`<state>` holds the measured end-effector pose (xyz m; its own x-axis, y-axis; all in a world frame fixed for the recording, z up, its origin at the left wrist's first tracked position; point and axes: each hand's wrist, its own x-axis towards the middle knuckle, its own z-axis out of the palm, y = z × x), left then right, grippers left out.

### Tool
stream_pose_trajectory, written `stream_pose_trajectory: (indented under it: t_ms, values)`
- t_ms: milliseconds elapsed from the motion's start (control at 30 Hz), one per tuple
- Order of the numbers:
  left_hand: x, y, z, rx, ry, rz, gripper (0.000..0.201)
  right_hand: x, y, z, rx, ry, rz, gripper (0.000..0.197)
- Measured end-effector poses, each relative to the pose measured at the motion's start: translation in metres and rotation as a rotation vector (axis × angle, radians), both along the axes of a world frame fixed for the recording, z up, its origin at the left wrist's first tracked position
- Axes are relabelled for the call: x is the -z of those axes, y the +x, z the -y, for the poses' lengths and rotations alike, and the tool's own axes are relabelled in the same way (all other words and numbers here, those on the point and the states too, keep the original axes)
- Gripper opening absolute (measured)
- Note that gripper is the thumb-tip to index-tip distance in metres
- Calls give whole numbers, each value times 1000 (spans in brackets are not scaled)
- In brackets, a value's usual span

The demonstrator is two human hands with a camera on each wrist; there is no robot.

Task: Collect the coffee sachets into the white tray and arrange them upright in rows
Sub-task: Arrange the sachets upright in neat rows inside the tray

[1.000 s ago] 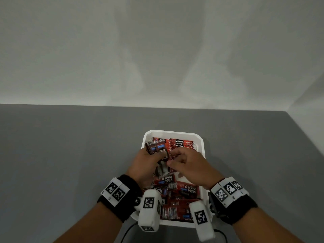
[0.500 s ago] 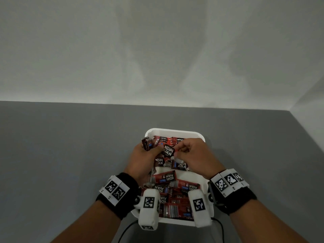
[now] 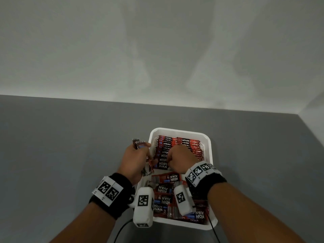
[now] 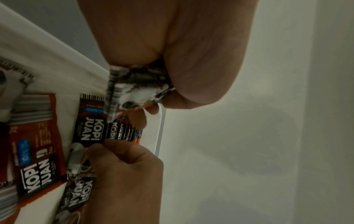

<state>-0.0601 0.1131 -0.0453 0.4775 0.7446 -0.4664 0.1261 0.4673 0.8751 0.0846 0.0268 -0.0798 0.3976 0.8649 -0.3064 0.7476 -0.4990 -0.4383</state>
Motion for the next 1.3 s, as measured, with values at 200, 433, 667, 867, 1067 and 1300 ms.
stream_pose_trajectory:
  t_ms: [200, 433, 667, 867, 1067, 1300]
  values:
    - [5, -1, 2, 34, 42, 11, 24, 8, -1, -1, -31, 4, 107, 16]
    - [7, 3, 8, 76, 90, 64, 8, -18, 3, 13, 217, 257, -233, 11]
    - [0, 23, 22, 77, 93, 149, 19, -43, -5, 44, 387, 433, -648, 20]
    - [-7, 32, 24, 74, -1, 252, 21, -52, -1, 53, 434, 483, -760, 15]
    - [-6, 35, 23, 125, -1, 281, 20, -51, -5, 50, 401, 510, -610, 19]
    - [1, 21, 18, 226, 226, 129, 7, -53, 15, 55, 348, 423, -413, 14]
